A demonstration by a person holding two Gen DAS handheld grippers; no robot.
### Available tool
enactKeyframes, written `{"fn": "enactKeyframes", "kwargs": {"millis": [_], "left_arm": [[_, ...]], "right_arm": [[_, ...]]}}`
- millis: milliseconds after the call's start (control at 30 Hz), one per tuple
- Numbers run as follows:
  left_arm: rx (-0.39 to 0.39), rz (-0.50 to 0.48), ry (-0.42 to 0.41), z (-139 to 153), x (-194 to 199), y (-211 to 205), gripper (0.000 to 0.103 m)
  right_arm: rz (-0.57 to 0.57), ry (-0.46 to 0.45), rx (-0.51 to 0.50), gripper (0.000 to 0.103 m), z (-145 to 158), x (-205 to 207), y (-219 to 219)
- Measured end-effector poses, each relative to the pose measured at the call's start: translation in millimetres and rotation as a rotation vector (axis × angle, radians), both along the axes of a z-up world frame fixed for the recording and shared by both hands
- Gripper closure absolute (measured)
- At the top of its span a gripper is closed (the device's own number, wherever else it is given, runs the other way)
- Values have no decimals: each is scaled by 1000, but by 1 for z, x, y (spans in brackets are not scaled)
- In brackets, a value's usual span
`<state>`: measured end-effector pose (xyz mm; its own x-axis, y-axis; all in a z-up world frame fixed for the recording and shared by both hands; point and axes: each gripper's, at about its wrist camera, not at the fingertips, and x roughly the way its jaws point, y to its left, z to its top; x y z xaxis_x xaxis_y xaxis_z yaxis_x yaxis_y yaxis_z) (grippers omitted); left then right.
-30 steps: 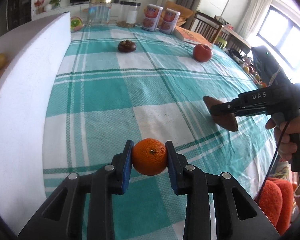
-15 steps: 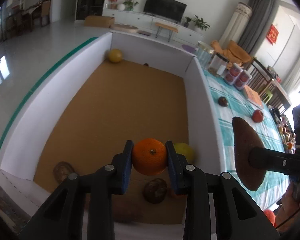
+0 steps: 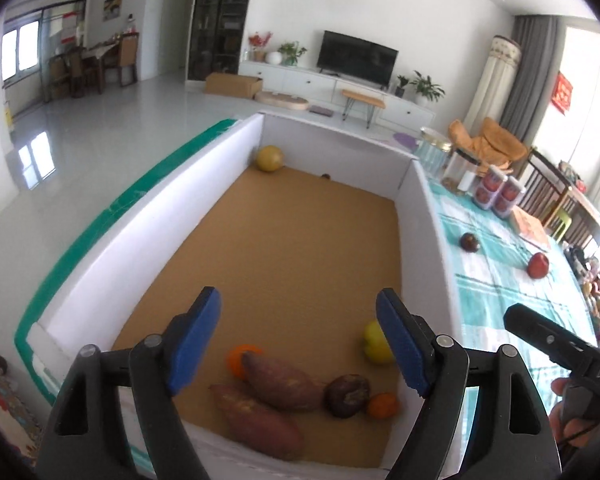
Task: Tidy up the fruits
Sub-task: 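Carry the tangerine and sweet potato into the white box and open both tools, then withdraw both tools from the box back over the table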
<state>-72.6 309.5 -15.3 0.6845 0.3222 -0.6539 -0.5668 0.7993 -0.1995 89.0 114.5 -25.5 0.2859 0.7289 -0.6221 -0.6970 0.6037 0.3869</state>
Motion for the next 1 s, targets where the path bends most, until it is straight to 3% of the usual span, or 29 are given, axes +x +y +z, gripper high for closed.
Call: {"fn": "enactKeyframes", "kwargs": {"millis": [100, 167, 300, 400, 433, 500, 567, 667, 767, 1000], "left_arm": [[-10, -153, -52, 12, 28, -44, 16], [-45, -268, -65, 12, 52, -78, 12], [-154, -462, -6, -11, 108, -146, 12], [-124, -508, 49, -36, 142, -192, 12], [-101, -508, 69, -44, 151, -206, 12], [-54, -506, 98, -59, 167, -222, 12], [-6, -498, 120, -73, 179, -233, 12], [61, -490, 149, -88, 194, -238, 12], [113, -488, 187, -103, 208, -237, 12], [91, -444, 240, -120, 214, -227, 10]], "right_arm": [[-236, -178, -116, 4, -17, 22, -71], [-385, -238, -240, 4, -36, 40, -113], [-597, -194, -396, 4, -73, 73, -201], [-688, -193, -436, 4, -84, 79, -246], [-720, -146, -415, 4, -87, 82, -256], [-730, -133, -351, 4, -85, 82, -267], [-737, -154, -404, 4, -87, 80, -257], [-700, -112, -470, 4, -106, 94, -237], [-698, -101, -467, 4, -110, 97, -236], [-714, -22, -402, 4, -115, 102, -250]]}}
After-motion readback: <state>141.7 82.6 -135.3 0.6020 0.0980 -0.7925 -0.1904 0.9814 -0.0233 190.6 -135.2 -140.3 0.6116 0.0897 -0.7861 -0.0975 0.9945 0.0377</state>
